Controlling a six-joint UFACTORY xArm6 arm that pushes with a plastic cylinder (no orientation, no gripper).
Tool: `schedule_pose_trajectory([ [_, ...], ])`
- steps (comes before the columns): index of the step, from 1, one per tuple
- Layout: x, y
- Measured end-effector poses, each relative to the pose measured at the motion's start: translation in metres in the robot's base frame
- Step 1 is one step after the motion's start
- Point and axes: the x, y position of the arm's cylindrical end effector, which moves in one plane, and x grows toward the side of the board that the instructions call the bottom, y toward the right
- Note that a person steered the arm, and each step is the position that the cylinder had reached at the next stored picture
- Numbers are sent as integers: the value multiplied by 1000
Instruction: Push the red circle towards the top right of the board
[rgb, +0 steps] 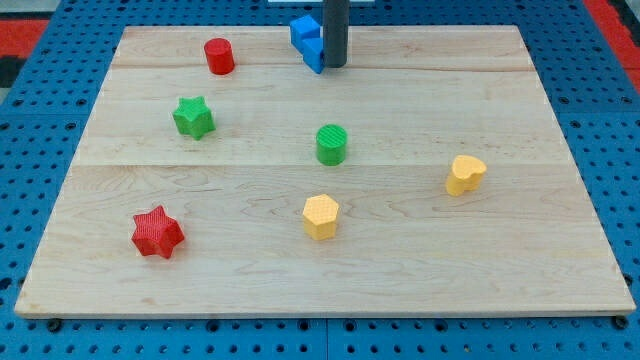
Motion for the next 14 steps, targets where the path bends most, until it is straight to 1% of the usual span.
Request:
schedule_pose_trajectory([
  [1, 9, -2],
  [3, 40, -40],
  [4, 35, -72],
  [5, 3, -124],
  [6, 21, -145],
  [7, 35, -144],
  [8, 22, -202],
  [9, -7, -267],
  [10, -20, -264],
  [11, -24, -239],
  [12, -26, -199],
  [13, -42, -185],
  [14, -13, -165],
])
